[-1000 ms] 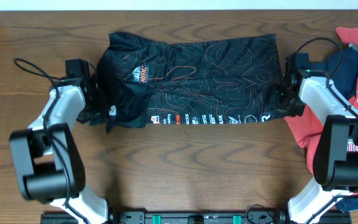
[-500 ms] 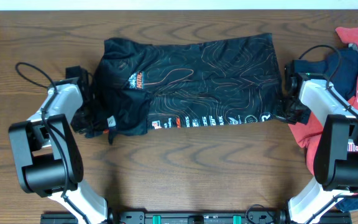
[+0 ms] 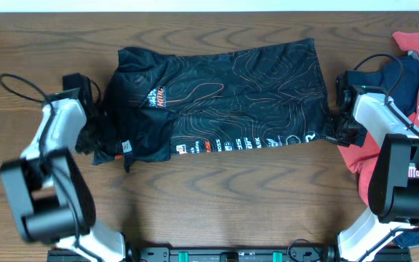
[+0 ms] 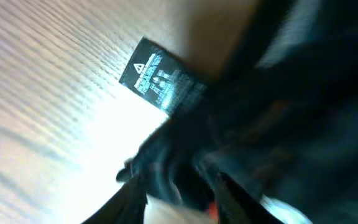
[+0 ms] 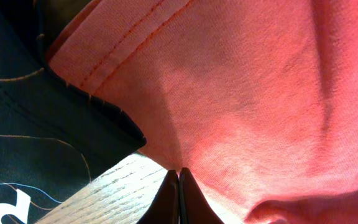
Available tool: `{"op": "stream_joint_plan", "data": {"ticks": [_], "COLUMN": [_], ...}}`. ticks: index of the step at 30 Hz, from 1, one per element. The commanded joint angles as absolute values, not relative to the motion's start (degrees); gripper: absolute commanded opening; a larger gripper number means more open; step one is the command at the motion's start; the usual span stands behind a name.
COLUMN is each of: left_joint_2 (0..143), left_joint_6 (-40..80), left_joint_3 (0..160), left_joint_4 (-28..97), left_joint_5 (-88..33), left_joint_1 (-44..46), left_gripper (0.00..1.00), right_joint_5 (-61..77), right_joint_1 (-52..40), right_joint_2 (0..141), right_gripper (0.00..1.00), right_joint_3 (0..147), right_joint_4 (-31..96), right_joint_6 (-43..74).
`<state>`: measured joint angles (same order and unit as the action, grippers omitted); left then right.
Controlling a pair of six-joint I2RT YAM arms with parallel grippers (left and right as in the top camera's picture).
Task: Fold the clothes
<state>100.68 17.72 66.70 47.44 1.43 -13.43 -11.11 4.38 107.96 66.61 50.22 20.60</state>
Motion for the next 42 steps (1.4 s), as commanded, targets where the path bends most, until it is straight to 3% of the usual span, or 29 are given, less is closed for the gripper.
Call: {"op": "stream_joint_plan", "data": {"ticks": [1,8,20,22,25,26,32,42], "left_joint_2": [95.3,96.7,105.8,106.4,106.1,105.9,102.9,102.4], "left_joint_6": [17.7,17.7,17.8,17.8,16.3,15.0,13.8,14.0], "left_joint_3": [68.5,67.4,64.1,64.1,64.4,64.9,70.3,72.0], "left_joint_4": [48.8,49.6,49.0,49.0,48.7,48.8,48.7,42.1], "left_joint_5": [-5.8,-7.3,-13.0,-13.1,-15.2,-17.1,-25.2,-22.6], "left_joint_1": [-12.5,-9.5,-9.4,-9.4,-9.4,-9.6,-12.3,-15.2], "left_gripper": [0.45,0.53,0.52,0.44,0.09,0.06,0.06,0.09], "right_joint_5": [-11.1,-11.1,-11.1,-11.1,-11.1,-11.1,-11.1,-11.1], "right_joint_1": [4.5,4.5,4.5,4.5,4.5,4.5,4.5,4.5], "right_joint_2": [108.1,108.1,108.1,108.1,108.1,108.1,108.1,108.1], "right_gripper": [0.01,0.01,0.01,0.01,0.01,0.01,0.01,0.01], "right_joint_3": [66.4,66.4,66.4,66.4,66.4,66.4,66.4,66.4], "right_joint_4": [50.2,50.2,50.4,50.4,50.4,50.4,50.4,50.4], "right_joint_6": [21.6,21.6,21.6,21.6,21.6,21.6,21.6,21.6]}}
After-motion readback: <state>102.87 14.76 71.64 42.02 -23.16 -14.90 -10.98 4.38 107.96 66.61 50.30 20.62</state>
